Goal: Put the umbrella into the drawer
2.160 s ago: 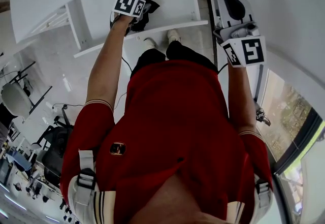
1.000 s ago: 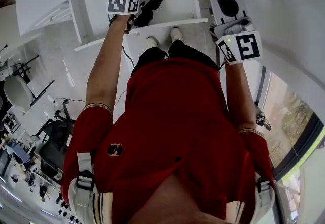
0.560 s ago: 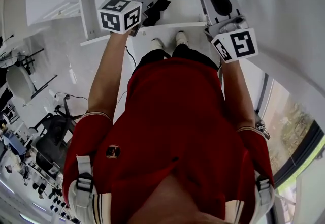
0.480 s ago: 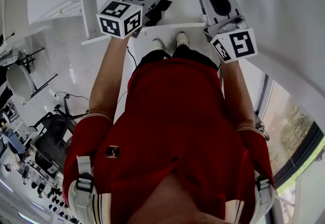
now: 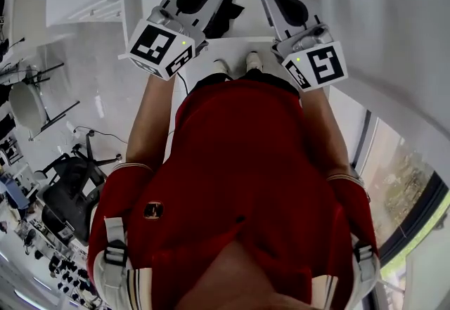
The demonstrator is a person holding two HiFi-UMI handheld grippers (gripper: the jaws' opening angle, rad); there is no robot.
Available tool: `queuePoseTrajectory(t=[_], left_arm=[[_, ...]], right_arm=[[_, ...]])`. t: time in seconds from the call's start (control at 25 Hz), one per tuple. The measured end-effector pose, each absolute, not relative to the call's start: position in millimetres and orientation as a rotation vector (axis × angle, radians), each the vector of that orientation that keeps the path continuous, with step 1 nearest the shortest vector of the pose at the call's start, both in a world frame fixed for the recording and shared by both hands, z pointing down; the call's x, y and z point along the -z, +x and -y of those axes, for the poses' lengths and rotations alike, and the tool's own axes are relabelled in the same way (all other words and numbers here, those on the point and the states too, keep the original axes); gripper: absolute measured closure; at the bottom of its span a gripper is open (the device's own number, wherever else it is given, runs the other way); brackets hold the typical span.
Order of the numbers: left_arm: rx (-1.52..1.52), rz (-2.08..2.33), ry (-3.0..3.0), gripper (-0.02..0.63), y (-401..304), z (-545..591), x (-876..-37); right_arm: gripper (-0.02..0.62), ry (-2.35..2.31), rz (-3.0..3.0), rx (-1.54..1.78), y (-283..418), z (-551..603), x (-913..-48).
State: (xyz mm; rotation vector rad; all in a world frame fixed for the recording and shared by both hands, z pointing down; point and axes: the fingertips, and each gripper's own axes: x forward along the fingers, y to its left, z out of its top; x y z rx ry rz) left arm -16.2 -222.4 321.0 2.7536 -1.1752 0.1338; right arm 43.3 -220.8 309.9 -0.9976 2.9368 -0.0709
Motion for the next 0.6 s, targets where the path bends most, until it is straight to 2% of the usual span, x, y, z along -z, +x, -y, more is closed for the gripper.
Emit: queuePoseTrajectory(t=[0.6], left_arm=[[-0.007,1.321,2.842,0.6,-35.9,195.8,-282.5]], right_arm=[[0.604,-1.046,-2.892,0.034,44.6,201.9,-297.6]])
